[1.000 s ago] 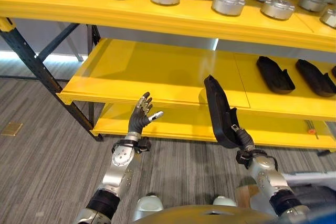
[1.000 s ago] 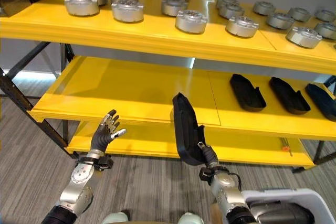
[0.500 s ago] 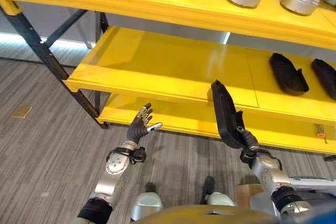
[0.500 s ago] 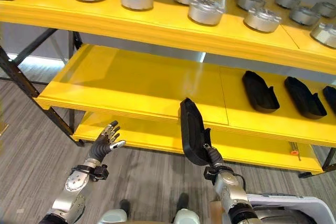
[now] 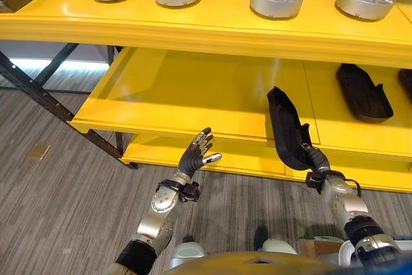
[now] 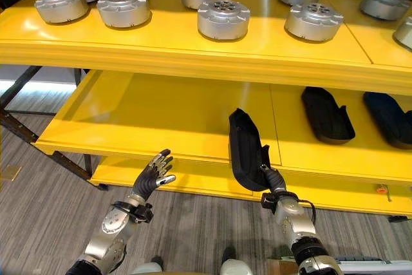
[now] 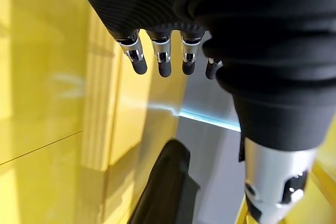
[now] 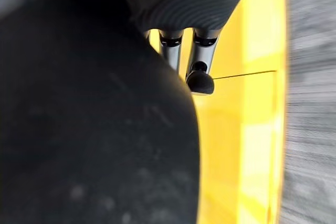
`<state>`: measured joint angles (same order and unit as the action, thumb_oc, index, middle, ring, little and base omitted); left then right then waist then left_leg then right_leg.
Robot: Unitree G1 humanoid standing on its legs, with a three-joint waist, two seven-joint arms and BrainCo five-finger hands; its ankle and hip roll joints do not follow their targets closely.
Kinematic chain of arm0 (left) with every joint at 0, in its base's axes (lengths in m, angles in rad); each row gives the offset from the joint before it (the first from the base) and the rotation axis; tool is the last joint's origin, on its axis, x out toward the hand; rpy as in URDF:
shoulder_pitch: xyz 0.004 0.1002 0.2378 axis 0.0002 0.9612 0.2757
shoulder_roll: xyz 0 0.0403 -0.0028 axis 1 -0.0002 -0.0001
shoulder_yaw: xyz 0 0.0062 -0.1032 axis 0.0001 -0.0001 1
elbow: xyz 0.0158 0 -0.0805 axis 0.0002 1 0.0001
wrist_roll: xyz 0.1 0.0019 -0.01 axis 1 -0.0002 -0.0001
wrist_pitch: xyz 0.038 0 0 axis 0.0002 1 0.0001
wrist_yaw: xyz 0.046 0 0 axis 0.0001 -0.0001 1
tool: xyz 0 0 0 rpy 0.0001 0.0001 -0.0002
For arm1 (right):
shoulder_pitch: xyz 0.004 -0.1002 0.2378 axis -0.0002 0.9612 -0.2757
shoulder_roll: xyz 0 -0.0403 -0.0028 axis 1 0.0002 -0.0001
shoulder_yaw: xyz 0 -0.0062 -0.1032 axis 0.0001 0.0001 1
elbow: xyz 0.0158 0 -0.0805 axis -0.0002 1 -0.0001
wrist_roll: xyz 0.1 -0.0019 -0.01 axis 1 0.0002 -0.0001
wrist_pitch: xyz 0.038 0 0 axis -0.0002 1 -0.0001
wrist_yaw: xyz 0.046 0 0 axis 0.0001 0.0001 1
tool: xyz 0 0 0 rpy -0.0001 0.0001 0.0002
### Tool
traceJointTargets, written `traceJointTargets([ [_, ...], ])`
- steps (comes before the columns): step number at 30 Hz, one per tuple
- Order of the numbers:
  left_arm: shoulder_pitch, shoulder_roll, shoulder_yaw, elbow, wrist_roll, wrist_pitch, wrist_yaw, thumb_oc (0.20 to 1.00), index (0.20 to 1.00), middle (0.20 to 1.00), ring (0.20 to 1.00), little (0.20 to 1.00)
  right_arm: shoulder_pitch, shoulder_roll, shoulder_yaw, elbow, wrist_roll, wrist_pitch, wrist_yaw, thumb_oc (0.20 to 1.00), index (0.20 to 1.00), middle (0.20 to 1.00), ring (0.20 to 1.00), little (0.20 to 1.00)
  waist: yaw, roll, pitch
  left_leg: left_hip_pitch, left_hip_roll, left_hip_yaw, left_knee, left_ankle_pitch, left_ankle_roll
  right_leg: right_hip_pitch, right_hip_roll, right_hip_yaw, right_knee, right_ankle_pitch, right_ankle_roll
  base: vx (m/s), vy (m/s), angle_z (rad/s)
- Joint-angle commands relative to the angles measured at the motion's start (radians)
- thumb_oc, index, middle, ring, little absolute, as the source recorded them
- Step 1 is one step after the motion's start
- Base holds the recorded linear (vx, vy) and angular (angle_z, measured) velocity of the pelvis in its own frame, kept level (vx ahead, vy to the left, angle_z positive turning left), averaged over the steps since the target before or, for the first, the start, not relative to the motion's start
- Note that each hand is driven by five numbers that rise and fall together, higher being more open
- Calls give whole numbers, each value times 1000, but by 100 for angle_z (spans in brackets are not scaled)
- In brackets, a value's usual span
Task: Move parts from the plastic box to the shelf.
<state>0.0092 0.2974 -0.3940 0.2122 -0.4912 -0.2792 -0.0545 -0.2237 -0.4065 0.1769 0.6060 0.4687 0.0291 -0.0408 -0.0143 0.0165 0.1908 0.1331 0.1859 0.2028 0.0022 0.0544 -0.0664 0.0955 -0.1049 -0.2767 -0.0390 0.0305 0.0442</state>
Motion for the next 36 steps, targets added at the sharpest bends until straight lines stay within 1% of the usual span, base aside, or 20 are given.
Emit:
traceJointTargets([
  [1,-46,2,-32,-48,-36,-85,31,1000,1000,1000,1000,1000,-99,-23,12,-41,-9,-91,15,200,200,200,200,200,-17,-23,-59,44,45,124,252,33,-60,-83,-44,-61,68,28,-4,126,-215,14],
  [2,-52,0,-33,-39,-18,-94,24,1000,1000,1000,1000,1000,-96,-23,14,-46,-15,-100,20,200,200,200,200,200,-22,-20,-61,19,59,150,317,54,-71,-72,-38,-75,62,12,-20,77,-203,30],
  [3,-55,0,-33,-36,-7,-96,20,1000,1000,1000,1000,1000,-94,-23,17,-50,-26,-104,27,200,200,200,200,200,-25,-18,-61,3,68,156,350,67,-77,-67,-32,-82,60,4,-29,79,-182,47],
  [4,-56,-3,-33,-35,-1,-100,19,1000,1000,1000,1000,1000,-92,-19,27,-59,-39,-106,31,200,200,200,200,200,-25,-16,-59,-16,58,145,369,63,-74,-66,-26,-80,66,-5,-35,76,-121,47],
  [6,-60,-2,-30,-34,-12,-110,16,1000,1000,1000,1000,1000,-101,-10,55,-60,-40,-110,30,200,200,200,200,200,-18,-9,-51,-60,25,94,403,59,-62,-61,-12,-52,79,-21,-47,105,-51,19],
  [7,-62,-1,-25,-41,-17,-113,13,1000,1000,1000,1000,1000,-108,-3,71,-63,-44,-105,23,200,200,200,200,200,-13,-4,-44,-78,2,65,389,42,-48,-60,-8,-28,92,-27,-45,87,47,-5],
  [8,-67,2,-20,-50,-29,-109,8,1000,1000,1000,1000,1000,-117,1,81,-67,-47,-99,15,200,200,200,200,200,-11,-4,-42,-86,-14,60,331,52,-27,-66,-12,-14,98,-20,-48,123,117,-14],
  [9,-63,5,-12,-57,-48,-107,-7,1000,1000,1000,1000,1000,-126,6,90,-71,-48,-88,7,200,200,200,200,200,-10,2,-38,-83,-16,47,261,49,-22,-62,-9,7,110,-30,-42,130,178,-27],
  [10,-60,8,-7,-65,-67,-100,-15,1000,1000,1000,1000,1000,-131,9,94,-75,-48,-79,2,200,200,200,200,200,-7,10,-35,-90,-2,26,171,70,-26,-55,-8,22,121,-46,-37,206,234,-36],
  [12,-52,11,-1,-77,-85,-104,-28,1000,1000,1000,1000,1000,-135,7,100,-94,-67,-64,-3,200,200,200,200,200,0,27,-35,-113,39,-22,24,146,-44,-38,-7,42,139,-74,-36,207,255,-36],
  [13,-51,11,0,-77,-86,-104,-34,1000,1000,1000,1000,1000,-135,6,101,-96,-69,-64,-6,200,200,200,200,200,1,28,-34,-112,43,-25,10,155,-47,-35,-7,44,142,-78,-36,184,245,-34],
  [14,-50,10,1,-74,-92,-110,-47,1000,1000,1000,1000,1000,-139,-1,104,-104,-75,-56,-11,200,200,200,200,200,3,34,-27,-140,67,-47,-10,208,-59,-23,-9,52,157,-95,-41,146,218,-30],
  [16,-51,10,4,-76,-91,-112,-60,1000,1000,1000,1000,1000,-141,-6,105,-110,-82,-48,-7,200,200,200,200,200,5,38,-18,-159,72,-74,-16,221,-60,-18,-13,64,178,-110,-42,136,207,-22],
  [18,-57,10,8,-70,-78,-112,-55,1000,1000,1000,1000,1000,-155,-6,115,-100,-76,-47,-4,200,200,200,200,200,11,46,-10,-148,47,-114,-27,159,-47,-25,-22,88,223,-125,-31,147,221,-42],
  [20,-67,15,10,-57,-71,-109,-63,1000,1000,1000,1000,1000,-153,-5,110,-102,-67,-44,-13,200,200,200,200,200,6,50,-10,-133,38,-108,-24,132,-41,-30,-29,89,245,-134,-32,109,225,-65],
  [22,-74,19,9,-35,-60,-107,-78,1000,1000,1000,1000,1000,-116,-8,89,-121,-66,-43,-23,200,200,200,200,200,-11,49,-17,-89,11,-100,-37,83,-28,-39,-37,100,257,-125,-17,190,311,-29],
  [28,-67,30,3,-34,-54,-96,-81,1000,1000,1000,1000,1000,-68,-9,69,-166,-87,-32,-33,200,200,200,200,200,-19,26,-26,-44,-22,-111,-40,41,-6,-30,-44,132,216,-87,10,123,114,1],
  [33,-36,39,7,-63,-60,-64,-92,1000,1000,1000,1000,1000,-56,-14,42,-181,-85,-4,-62,200,200,200,200,200,-1,-5,-24,-29,-35,-101,-43,14,9,-10,-50,135,154,-51,33,103,11,-1],
  [34,-23,44,9,-74,-65,-60,-102,1000,1000,1000,1000,1000,-55,-17,33,-181,-80,4,-75,200,200,200,200,200,6,-13,-20,-28,-37,-96,-44,10,12,-9,-57,138,136,-35,43,72,-8,-6],
  [36,-15,49,8,-89,-75,-49,-109,1000,1000,1000,1000,1000,-62,-19,25,-180,-91,12,-87,200,200,200,200,200,14,-20,-16,-31,-38,-87,-42,6,14,-11,-63,134,127,-26,52,55,-25,-9],
])
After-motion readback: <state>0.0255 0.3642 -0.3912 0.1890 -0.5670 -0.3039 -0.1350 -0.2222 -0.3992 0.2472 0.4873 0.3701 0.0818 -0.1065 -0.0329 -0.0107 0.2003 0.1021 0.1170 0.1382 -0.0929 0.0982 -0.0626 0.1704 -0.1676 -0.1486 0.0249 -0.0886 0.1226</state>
